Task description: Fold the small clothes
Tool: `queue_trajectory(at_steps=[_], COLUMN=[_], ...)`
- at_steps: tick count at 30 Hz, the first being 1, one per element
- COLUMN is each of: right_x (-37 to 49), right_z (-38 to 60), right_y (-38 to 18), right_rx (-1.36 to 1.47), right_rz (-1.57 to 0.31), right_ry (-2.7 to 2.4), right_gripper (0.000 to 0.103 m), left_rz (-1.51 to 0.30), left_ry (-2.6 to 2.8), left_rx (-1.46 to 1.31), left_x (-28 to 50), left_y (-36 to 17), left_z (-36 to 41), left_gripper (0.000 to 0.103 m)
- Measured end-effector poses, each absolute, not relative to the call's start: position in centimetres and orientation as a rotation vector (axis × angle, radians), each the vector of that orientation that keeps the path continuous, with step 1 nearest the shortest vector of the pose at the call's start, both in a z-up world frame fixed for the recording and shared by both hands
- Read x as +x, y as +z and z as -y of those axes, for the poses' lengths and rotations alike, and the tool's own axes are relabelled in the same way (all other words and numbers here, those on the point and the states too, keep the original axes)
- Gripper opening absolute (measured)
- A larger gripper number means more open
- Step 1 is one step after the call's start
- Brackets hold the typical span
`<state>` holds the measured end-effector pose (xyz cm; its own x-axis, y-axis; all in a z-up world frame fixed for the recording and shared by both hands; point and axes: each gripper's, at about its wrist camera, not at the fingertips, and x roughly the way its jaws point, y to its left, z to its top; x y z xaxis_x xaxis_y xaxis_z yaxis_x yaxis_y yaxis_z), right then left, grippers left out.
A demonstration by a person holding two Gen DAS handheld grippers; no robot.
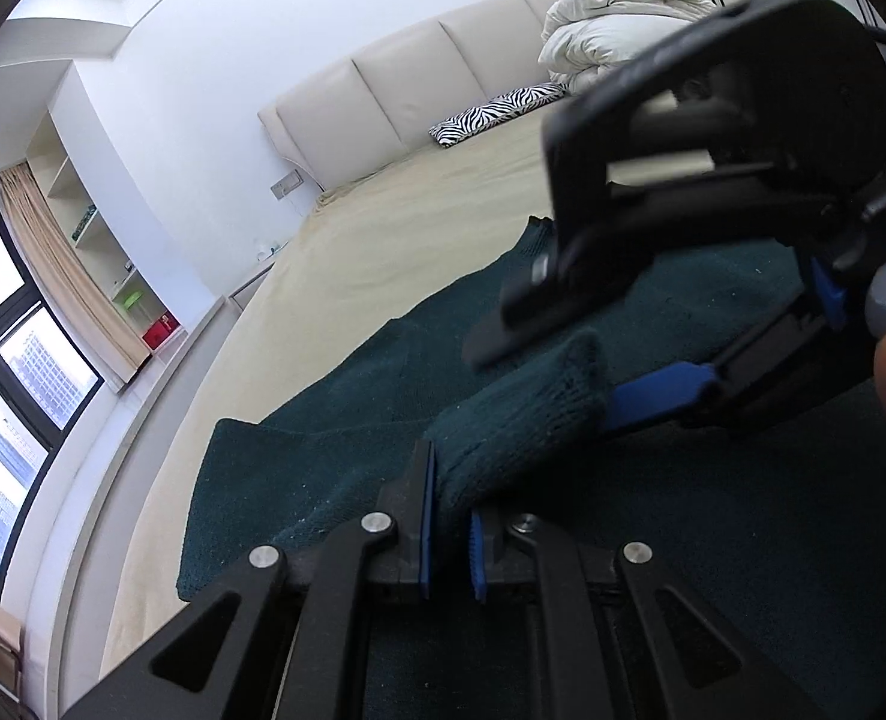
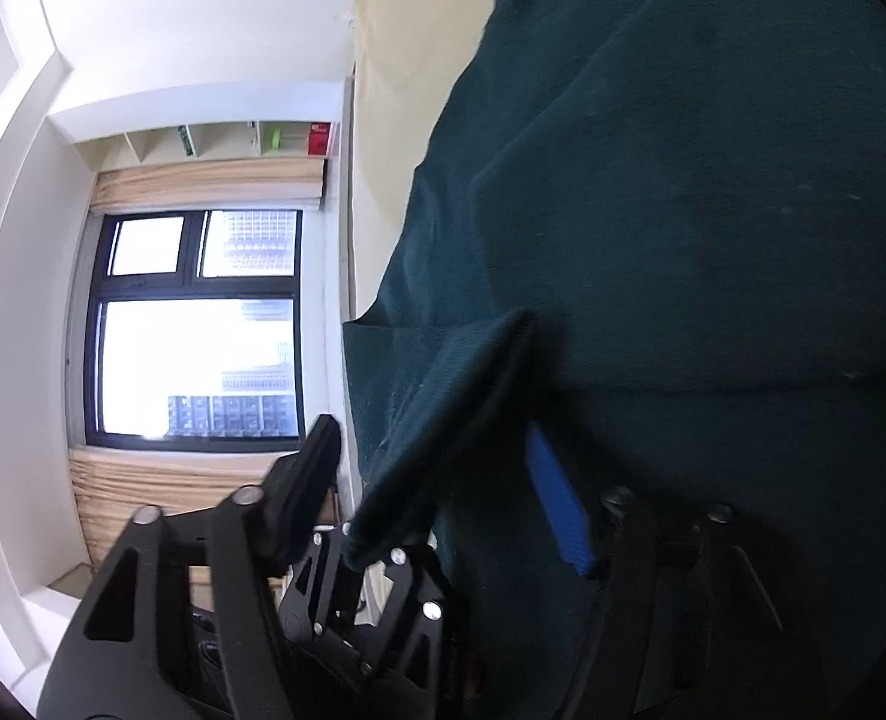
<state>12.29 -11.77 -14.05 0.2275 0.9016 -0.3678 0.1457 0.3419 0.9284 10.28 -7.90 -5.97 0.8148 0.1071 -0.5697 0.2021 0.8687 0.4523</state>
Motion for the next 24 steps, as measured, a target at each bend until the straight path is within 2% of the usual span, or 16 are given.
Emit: queue_trajectory(at_steps=[3,4,5,7,8,12,17,24], right_x=[13.0,13.2,13.3,13.6,13.9,14.8,15.7,15.7], right_z=[10.7,10.8,11.1,12.2,12.7,15.9,20.1,26.0], right_y=[-14.0,-13.8,-13.5,-12.3,-11.6,-8.1,-6.7,-8.5], right_rx=[1.032,1.015,0.999,0.957,0.934,0.782,0.614,0.620], right_rz=[-1.288,-1.288,-1.281,-1.250,-1.234,-1.171,-1.147,-1.148], right_ry=[0.695,0.688,0.676,0.652,0.645,0.597,0.452,0.314], right_gripper=[0.019,0.013,0.007,0.007,0.007,0.007,0.007,0.007], left_rz=[-0.647,-0.662,-0.673,-0.667,-0.666,-0.720,-0.799,-0.765], left_ry=[-0.070,-0.080,-0.100,-0.120,-0.133,-0.180,-0.183,-0.172], left_rx=[0.481,0.460,0.419,0.356,0.314,0.080,-0.239,-0.438], left_x=[10.1,10.3,10.0,9.3,9.0,9.2,11.1,13.8], left_y=[-5.7,-5.7,-5.5,-4.8,-4.3,-2.4,-1.5,0.7], left_z=[7.2,6.7,6.1,5.1,4.4,0.4,-6.1,-11.3], left_gripper=[0.017,0.027,0.041,0.059,0.060,0.060,0.033,0.027])
